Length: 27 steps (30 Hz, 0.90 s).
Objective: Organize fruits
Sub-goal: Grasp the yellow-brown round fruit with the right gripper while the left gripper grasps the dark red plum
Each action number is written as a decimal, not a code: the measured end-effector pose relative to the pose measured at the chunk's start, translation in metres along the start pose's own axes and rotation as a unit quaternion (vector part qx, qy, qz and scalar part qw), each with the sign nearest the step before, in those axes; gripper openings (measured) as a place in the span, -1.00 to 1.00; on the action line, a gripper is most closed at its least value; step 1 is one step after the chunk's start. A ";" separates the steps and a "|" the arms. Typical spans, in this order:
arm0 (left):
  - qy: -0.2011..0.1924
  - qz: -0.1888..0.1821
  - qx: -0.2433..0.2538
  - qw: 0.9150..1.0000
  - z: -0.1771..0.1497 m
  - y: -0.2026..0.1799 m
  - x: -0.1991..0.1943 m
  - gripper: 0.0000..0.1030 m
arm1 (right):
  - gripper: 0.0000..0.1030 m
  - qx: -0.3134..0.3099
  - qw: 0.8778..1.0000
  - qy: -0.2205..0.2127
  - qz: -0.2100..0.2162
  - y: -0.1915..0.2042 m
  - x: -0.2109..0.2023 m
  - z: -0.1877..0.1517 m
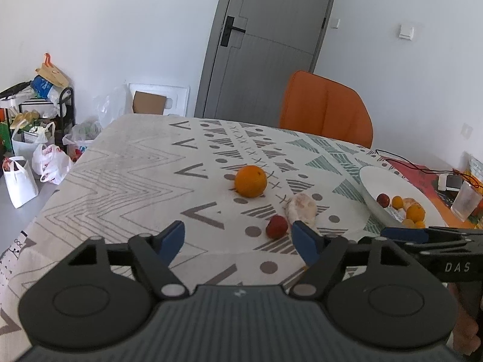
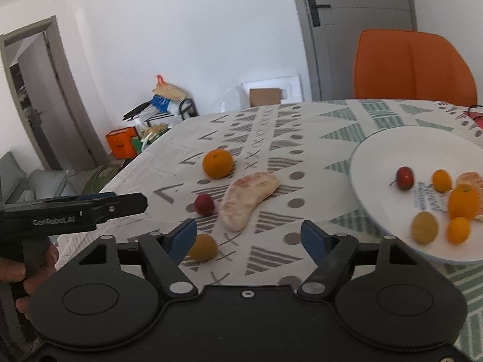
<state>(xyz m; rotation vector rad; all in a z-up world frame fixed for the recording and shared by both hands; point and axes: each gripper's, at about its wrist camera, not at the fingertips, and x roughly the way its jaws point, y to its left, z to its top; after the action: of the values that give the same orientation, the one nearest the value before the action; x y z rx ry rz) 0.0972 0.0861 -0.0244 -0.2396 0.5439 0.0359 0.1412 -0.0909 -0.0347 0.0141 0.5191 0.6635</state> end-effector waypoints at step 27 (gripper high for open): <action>0.021 -0.042 0.021 0.999 0.001 -0.022 0.035 0.05 | -0.53 -0.004 1.000 0.014 0.006 -0.005 0.015 -0.005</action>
<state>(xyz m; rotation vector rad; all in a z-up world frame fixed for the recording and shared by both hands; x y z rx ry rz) 0.1300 0.0640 -0.0375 -0.2219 0.5762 -0.0627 0.1518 -0.0868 -0.0463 0.0009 0.5442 0.6782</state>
